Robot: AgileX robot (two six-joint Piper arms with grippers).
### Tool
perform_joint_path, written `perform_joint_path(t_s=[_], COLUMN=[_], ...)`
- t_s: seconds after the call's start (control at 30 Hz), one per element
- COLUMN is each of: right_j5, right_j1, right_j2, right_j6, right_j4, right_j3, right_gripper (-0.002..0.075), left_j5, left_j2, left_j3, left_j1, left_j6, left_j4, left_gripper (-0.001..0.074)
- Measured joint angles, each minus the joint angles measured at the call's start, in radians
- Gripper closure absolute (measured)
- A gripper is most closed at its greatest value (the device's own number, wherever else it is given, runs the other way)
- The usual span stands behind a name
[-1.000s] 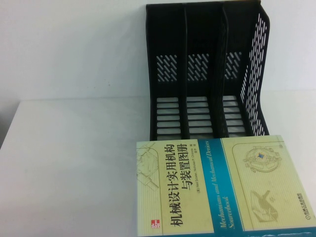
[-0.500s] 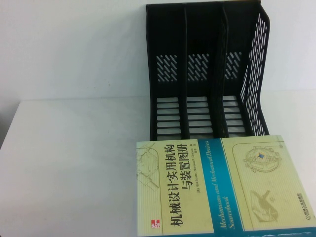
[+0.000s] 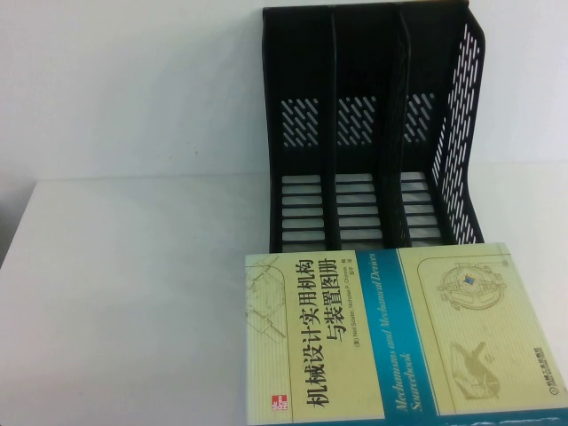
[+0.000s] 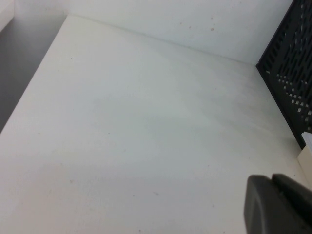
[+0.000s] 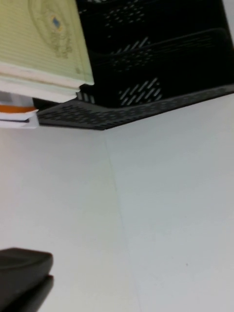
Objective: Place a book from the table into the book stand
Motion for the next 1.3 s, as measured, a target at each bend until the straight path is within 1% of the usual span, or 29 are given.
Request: perform_joint_path(t_s=[0.2, 0.33, 0.5, 0.73, 0.83, 0.97, 1.13, 1.2, 1.3], right_j5=[-0.094, -0.23, -0.426, -0.587, -0.657, -0.676, -0.702, -0.707, -0.708], right_j1=[0.0, 0.0, 0.0, 0.0, 0.0, 0.0, 0.0, 0.0, 0.0], right_j2=[0.0, 0.0, 0.0, 0.0, 0.0, 0.0, -0.001, -0.002, -0.002], right_j6=[0.11, 0.118, 0.12, 0.124, 0.157, 0.171, 0.163, 0.124, 0.035], right_j4=[0.0, 0.0, 0.0, 0.0, 0.008, 0.029, 0.119, 0.137, 0.161], right_j3=[0.0, 0.0, 0.0, 0.0, -0.006, -0.09, -0.253, -0.324, -0.423], right_gripper=[0.0731, 0.0731, 0.0731, 0.0731, 0.0731, 0.0731, 0.0731, 0.0731, 0.0731], left_j5=[0.0, 0.0, -0.045, -0.325, -0.432, -0.589, -0.85, -0.882, -0.833], left_j2=[0.0, 0.0, 0.0, 0.0, 0.0, 0.0, 0.0, -0.002, -0.002], left_j3=[0.0, 0.0, 0.002, 0.002, 0.002, 0.002, 0.002, -0.011, -0.117], left_j1=[0.0, 0.0, 0.0, 0.0, 0.0, 0.0, 0.0, 0.0, 0.0], left_j6=[0.0, 0.002, 0.04, -0.072, -0.102, -0.27, -0.463, -0.512, -0.567], left_j4=[-0.018, -0.035, 0.055, -0.049, -0.076, -0.106, -0.049, -0.008, 0.095], left_gripper=[0.0738, 0.0738, 0.0738, 0.0738, 0.0738, 0.0738, 0.0738, 0.0738, 0.0738])
